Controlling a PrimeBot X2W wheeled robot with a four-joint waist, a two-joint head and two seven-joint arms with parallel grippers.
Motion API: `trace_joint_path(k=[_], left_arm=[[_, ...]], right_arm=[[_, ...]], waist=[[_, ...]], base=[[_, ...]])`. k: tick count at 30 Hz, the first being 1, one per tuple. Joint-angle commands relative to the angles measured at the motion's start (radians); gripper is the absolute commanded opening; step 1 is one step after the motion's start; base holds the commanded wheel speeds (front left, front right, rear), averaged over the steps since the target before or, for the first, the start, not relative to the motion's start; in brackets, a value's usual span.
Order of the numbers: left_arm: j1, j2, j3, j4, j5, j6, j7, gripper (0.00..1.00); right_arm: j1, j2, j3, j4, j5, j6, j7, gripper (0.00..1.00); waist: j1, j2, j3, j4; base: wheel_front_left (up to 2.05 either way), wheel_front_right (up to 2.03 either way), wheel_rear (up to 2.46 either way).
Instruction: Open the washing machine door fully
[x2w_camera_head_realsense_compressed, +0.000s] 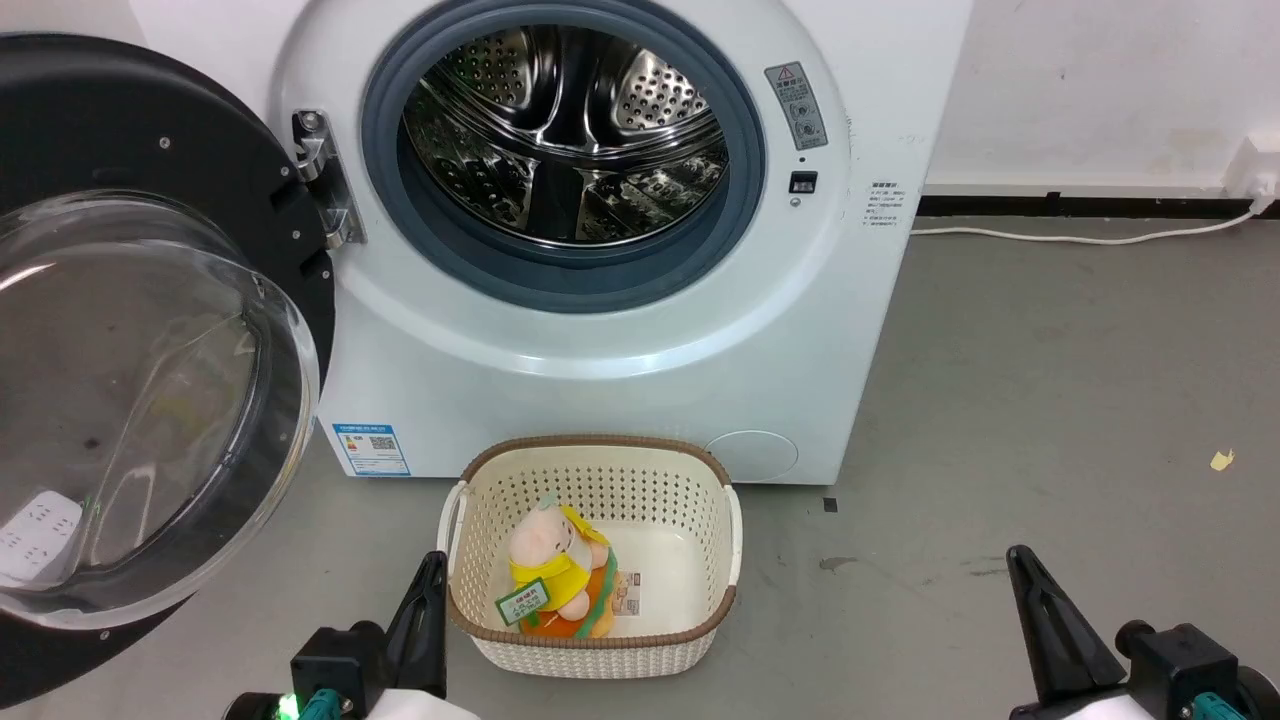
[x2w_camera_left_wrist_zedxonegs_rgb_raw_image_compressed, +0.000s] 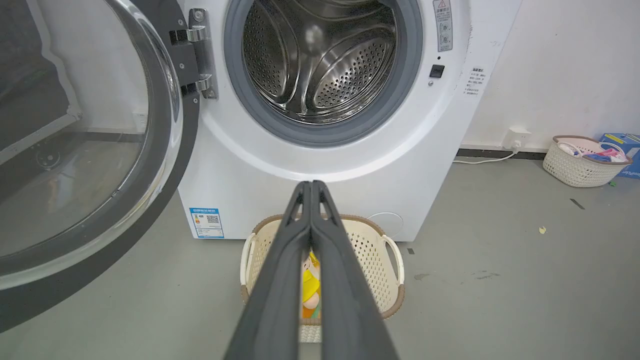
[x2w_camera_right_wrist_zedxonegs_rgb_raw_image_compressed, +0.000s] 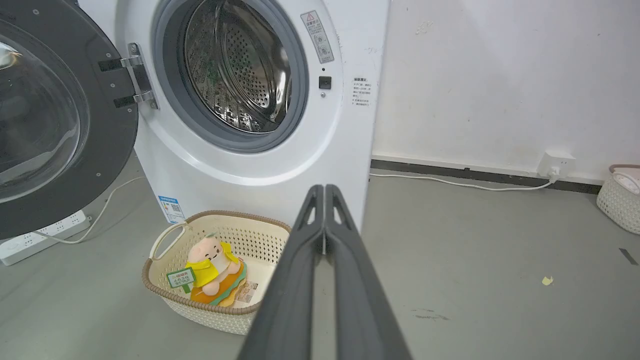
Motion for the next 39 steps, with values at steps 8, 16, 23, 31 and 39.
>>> trace_joint_path(k=[8, 16, 23, 31, 39], left_arm=[[-0.013, 0.0, 0.01, -0.017, 0.019, 0.004, 0.019, 0.0], [-0.016, 0.0, 0.017, -0.029, 0.03, 0.005, 0.035, 0.0], [-0.018, 0.001, 0.024, -0.039, 0.04, 0.005, 0.05, 0.0], [-0.021, 0.001, 0.031, -0.051, 0.051, 0.006, 0.066, 0.0], [-0.025, 0.001, 0.043, -0.069, 0.068, 0.007, 0.09, 0.0]], right_arm=[[-0.02, 0.002, 0.006, -0.011, -0.008, 0.0, 0.019, 0.0], [-0.028, 0.002, 0.01, -0.015, -0.012, 0.0, 0.035, 0.0], [-0.034, 0.002, 0.013, -0.018, -0.015, 0.0, 0.049, 0.0], [-0.041, 0.002, 0.016, -0.021, -0.018, 0.0, 0.066, 0.0], [-0.052, 0.003, 0.022, -0.026, -0.023, 0.0, 0.09, 0.0]], waist=[[-0.0001, 0.0, 0.003, 0.001], [-0.0001, 0.0, 0.006, 0.001], [-0.0001, 0.0, 0.008, 0.002], [-0.0001, 0.0, 0.011, 0.003], [-0.0001, 0.0, 0.015, 0.004]], base=[[0.0, 0.0, 0.0], [0.0, 0.0, 0.0], [0.0, 0.0, 0.0], [0.0, 0.0, 0.0], [0.0, 0.0, 0.0]])
